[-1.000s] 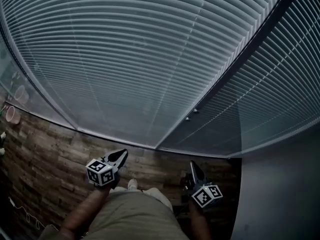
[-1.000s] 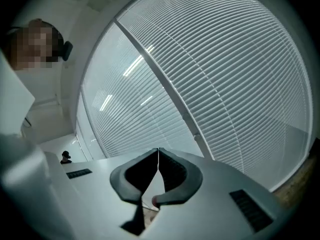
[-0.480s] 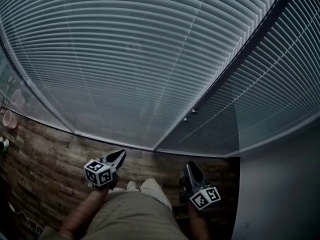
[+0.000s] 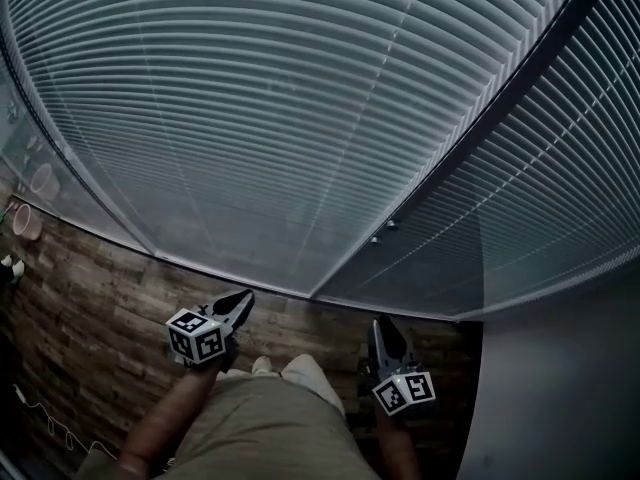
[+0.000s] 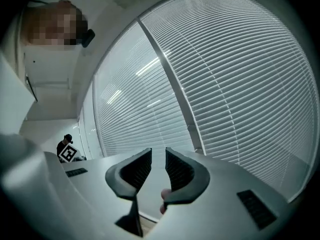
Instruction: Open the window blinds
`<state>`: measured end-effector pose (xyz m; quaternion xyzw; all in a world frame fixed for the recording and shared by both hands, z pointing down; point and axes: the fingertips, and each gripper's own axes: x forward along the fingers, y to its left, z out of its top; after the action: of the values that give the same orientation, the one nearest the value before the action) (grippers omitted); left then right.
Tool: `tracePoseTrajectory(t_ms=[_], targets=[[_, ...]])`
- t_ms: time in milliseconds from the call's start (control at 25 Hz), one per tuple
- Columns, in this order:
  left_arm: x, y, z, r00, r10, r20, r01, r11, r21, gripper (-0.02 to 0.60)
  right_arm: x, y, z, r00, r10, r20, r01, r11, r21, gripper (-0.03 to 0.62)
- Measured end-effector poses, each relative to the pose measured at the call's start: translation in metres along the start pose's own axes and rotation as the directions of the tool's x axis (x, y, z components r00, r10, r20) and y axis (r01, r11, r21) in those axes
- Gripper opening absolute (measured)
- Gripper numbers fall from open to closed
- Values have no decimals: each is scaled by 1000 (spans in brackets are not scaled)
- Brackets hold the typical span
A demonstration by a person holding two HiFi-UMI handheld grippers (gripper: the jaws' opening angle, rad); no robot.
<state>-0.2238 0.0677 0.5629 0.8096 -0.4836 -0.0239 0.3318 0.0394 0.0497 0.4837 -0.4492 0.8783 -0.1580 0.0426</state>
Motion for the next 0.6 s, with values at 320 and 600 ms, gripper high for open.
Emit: tracePoseTrajectory(t_ms=[320,600], targets=[[34,-23,-7,999,39,-3,-39,999,-9,11,3,-40,14,1000,19,-12,-20,1000,-1,91],[68,-70,-1,999,35,-22,-35,999,10,11,-10,-80,42,999,16,-40,-15,1000,23,91]])
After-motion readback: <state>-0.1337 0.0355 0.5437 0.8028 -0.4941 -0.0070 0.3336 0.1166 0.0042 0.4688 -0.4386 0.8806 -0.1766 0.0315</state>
